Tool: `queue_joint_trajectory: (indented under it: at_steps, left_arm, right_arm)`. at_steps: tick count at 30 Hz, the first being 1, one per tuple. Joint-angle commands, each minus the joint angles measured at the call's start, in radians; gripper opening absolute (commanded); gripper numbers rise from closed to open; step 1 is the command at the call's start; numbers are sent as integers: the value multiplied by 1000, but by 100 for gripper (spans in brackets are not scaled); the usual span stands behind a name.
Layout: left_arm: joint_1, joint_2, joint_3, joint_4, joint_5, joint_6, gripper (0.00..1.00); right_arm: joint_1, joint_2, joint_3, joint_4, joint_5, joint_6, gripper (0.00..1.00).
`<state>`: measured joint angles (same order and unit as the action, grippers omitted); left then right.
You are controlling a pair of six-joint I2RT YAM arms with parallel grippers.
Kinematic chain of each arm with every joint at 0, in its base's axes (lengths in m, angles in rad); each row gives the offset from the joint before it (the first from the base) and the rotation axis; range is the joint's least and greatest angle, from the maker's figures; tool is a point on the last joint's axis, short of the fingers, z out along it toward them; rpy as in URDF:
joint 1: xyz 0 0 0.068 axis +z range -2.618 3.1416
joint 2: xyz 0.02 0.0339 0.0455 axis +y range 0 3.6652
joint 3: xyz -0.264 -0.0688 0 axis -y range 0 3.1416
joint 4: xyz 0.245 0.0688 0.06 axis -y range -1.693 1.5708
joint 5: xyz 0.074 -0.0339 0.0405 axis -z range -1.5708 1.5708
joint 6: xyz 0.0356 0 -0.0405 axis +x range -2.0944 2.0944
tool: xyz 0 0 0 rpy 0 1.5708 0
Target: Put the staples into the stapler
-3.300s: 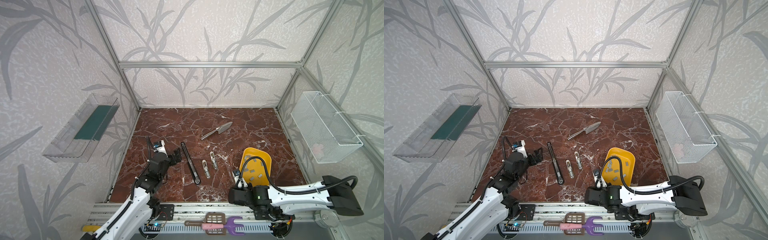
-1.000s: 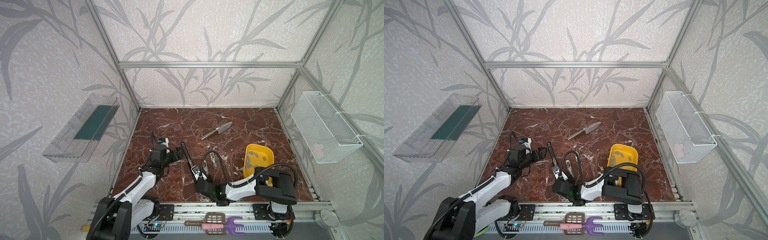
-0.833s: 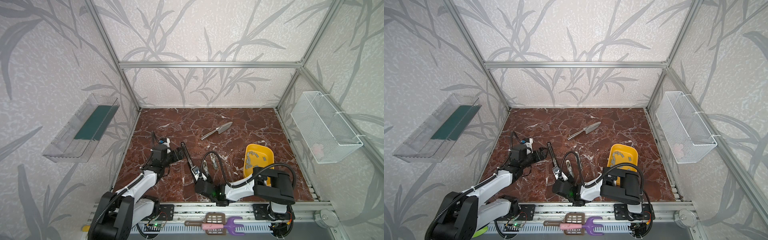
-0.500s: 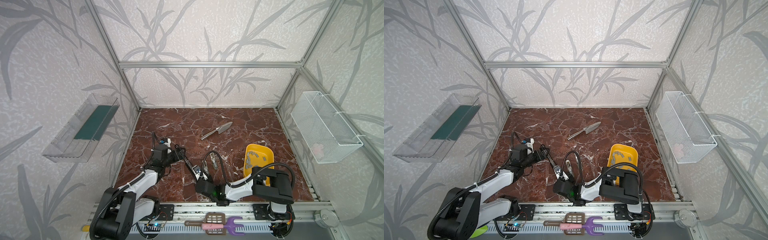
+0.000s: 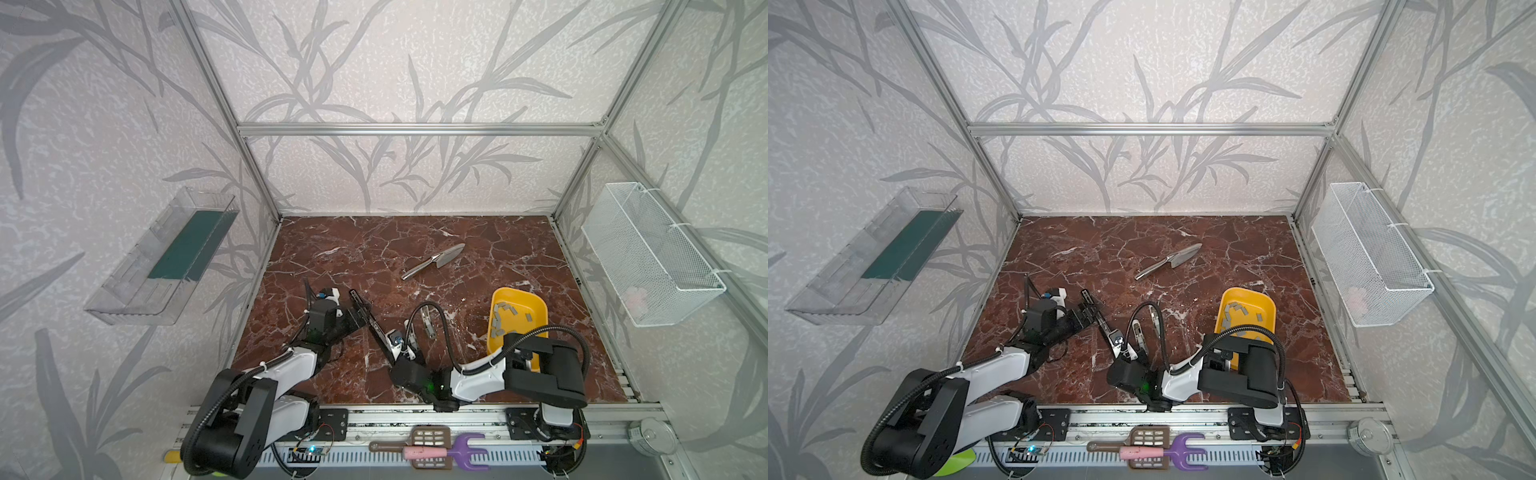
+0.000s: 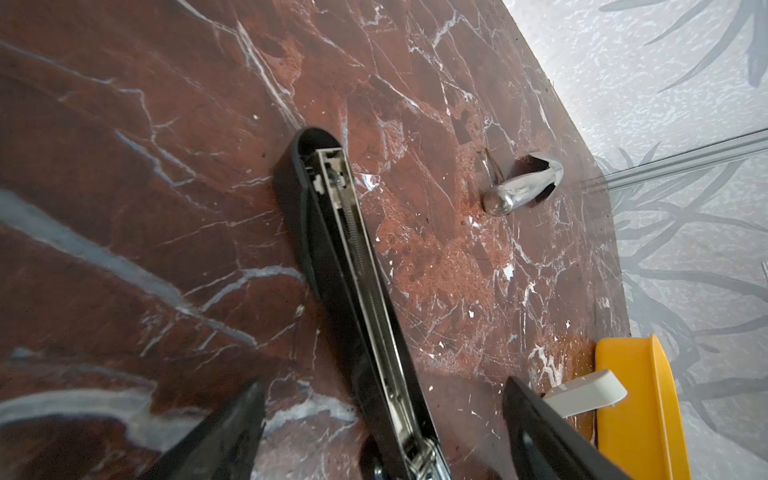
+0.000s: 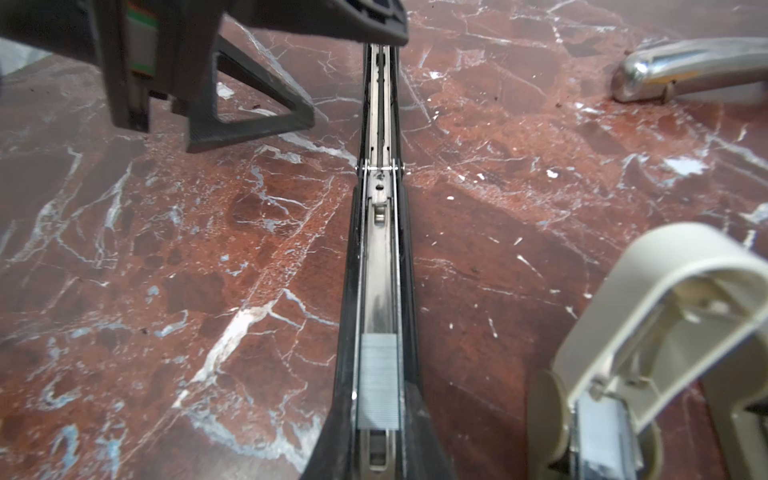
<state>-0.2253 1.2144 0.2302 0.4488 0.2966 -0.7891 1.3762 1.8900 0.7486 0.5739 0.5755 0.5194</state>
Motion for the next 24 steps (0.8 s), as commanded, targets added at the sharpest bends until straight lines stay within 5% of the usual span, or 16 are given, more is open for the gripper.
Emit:
queue_joint_trajectory:
  at_steps: [1,7,10,14,24]
  left_arm:
    - [-6,54,-2,119,-4,-41,89]
    - [-6,220,-23,345,6,-92,78]
    - [-5,241,3,314,-36,-64,77]
    - [9,195,45,272,-94,17,74]
    - [-36,33,132,126,-9,193,61]
  right_arm:
    - [7,-24,-5,69,-59,13,0]
    - [33,-4,-12,133,-38,-63,0]
    - [34,2,-22,154,-24,-68,0]
    - [34,1,-41,159,-13,-84,0]
    - [34,24,-81,286,-15,-150,0]
